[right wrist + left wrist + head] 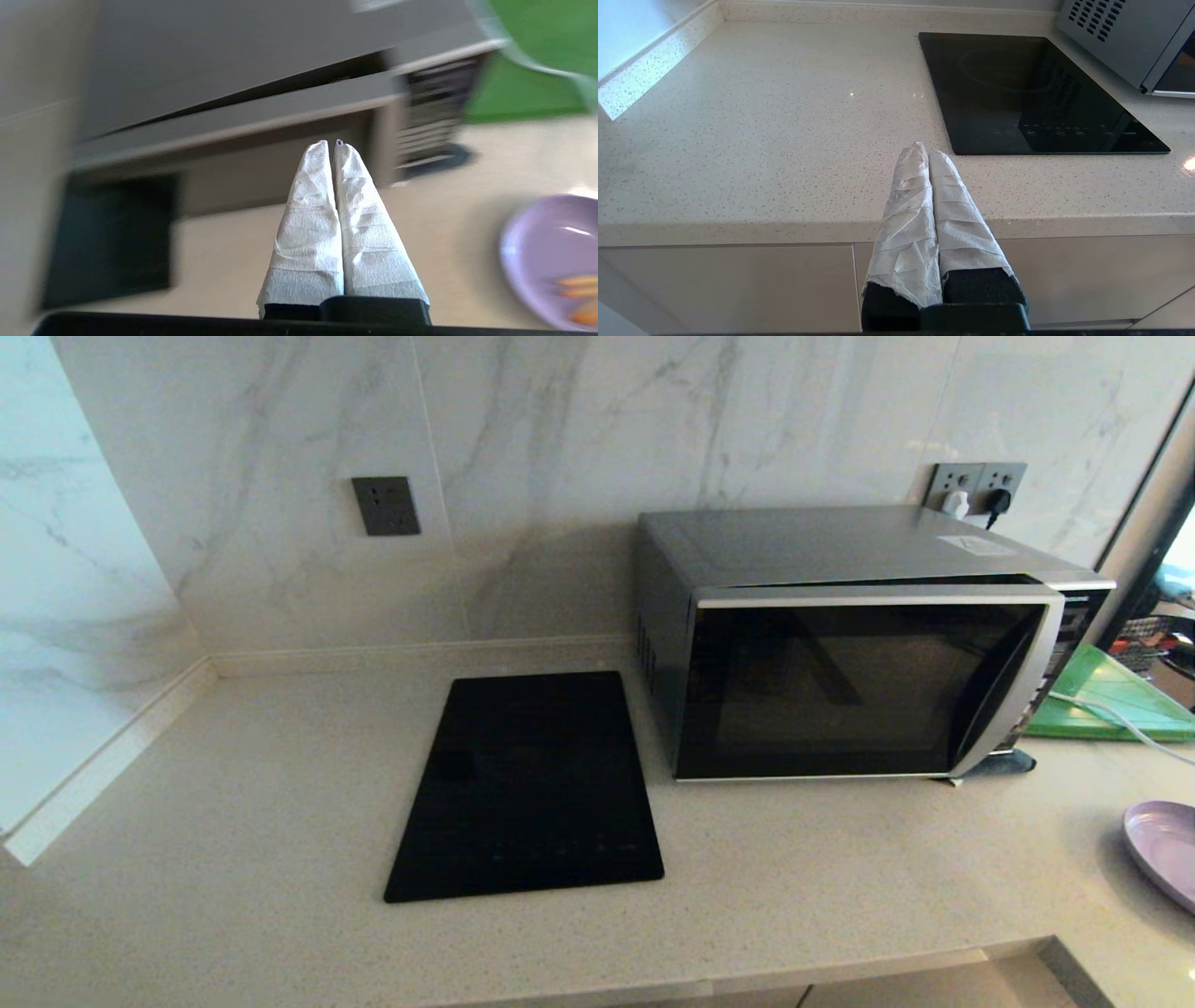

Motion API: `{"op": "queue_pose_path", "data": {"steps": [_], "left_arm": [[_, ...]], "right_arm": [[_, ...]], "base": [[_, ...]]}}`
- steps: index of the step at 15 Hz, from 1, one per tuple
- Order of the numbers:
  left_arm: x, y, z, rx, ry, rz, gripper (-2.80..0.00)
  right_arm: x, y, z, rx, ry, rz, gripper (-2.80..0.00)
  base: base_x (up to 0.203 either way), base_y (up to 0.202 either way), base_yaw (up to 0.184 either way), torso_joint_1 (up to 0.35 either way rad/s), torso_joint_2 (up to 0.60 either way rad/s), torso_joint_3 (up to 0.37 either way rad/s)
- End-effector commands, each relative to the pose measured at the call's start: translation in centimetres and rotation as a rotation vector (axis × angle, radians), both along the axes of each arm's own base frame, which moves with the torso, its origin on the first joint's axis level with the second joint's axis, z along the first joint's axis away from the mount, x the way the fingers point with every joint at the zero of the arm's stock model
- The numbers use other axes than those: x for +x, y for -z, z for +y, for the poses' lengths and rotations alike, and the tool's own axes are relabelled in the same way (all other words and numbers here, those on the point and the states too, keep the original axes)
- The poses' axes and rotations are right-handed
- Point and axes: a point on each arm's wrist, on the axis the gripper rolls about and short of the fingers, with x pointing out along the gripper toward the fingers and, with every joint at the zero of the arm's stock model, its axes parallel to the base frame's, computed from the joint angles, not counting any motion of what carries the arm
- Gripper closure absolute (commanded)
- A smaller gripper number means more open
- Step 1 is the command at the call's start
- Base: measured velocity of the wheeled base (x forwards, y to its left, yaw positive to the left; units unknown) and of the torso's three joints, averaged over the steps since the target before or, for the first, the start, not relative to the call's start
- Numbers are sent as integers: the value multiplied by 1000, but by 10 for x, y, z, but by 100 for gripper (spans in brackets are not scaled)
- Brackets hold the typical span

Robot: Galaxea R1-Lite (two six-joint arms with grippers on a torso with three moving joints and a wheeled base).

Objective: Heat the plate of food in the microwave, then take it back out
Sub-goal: Open the microwave oven

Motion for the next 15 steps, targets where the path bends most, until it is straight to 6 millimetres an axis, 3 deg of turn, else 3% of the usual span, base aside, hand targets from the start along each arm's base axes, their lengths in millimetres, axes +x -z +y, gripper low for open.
{"op": "queue_pose_path", "data": {"steps": [1,5,15], "left_arm": [[0,0,0,-1,-1,1,0],[0,0,0,-1,-1,1,0],[0,0,0,-1,-1,0,0]], "right_arm": [[50,26,-12,-57,175,86,0],[94,37,-7,-91,216,-1,0],[138,72,2,-44,118,62,0]], "base": [[0,0,0,0,0,0],[0,0,0,0,0,0],[0,0,0,0,0,0]]}}
